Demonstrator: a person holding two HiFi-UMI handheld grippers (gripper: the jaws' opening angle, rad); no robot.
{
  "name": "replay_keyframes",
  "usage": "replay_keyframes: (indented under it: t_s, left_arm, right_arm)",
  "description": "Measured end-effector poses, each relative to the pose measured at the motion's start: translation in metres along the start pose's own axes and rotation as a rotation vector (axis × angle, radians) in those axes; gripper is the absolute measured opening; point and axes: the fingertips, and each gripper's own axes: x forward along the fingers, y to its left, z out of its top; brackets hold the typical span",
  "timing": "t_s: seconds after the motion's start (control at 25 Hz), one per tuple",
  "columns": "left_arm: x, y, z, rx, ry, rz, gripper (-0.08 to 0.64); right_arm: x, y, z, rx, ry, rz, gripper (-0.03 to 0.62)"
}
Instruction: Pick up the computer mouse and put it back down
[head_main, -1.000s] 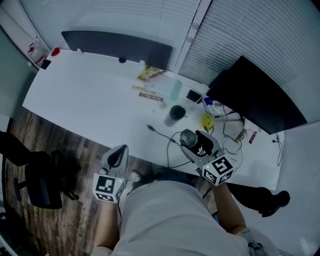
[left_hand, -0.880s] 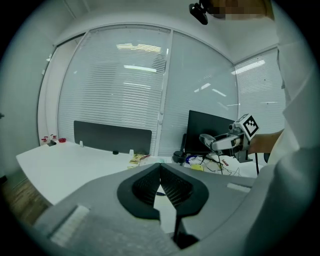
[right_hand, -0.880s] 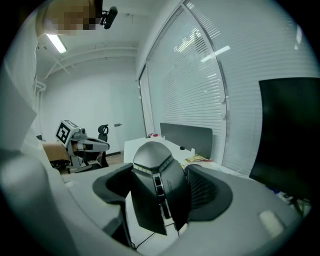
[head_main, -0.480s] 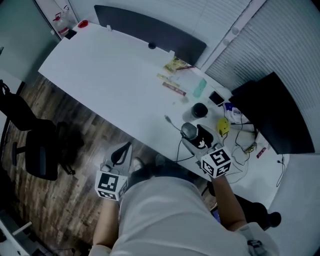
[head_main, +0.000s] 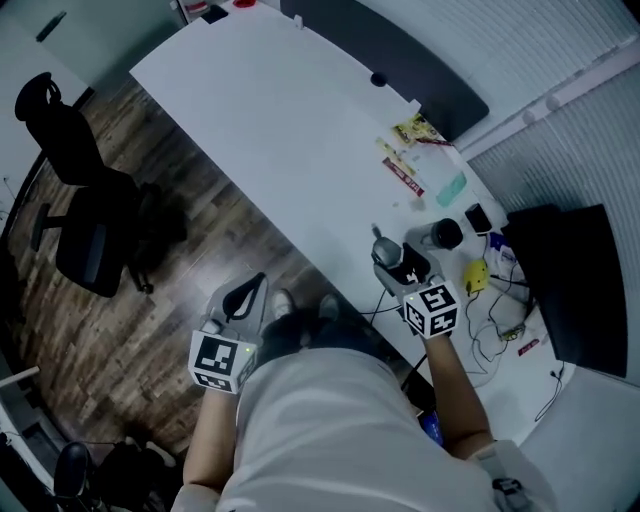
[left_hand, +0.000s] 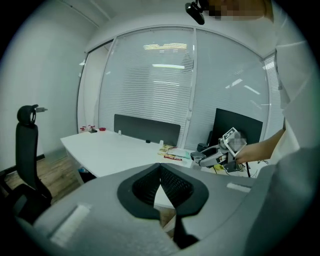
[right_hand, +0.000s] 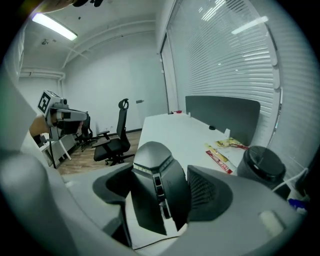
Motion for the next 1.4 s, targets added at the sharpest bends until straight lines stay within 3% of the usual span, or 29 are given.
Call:
replay_keyframes:
  t_s: [0.72, 1.4]
  left_arm:
    - [-0.052, 0.03, -0.037, -0.094, 0.041, 0.208, 0.009]
    - [-0.073, 0.035, -0.058, -0.125, 0.088, 0.287, 0.009]
  right_arm:
    - [0.106, 0.009, -0.071, -0.127, 0.204, 0.096, 0.334]
    - [0.142, 0.003, -0.109, -0.206, 0.298, 0.097, 0.336]
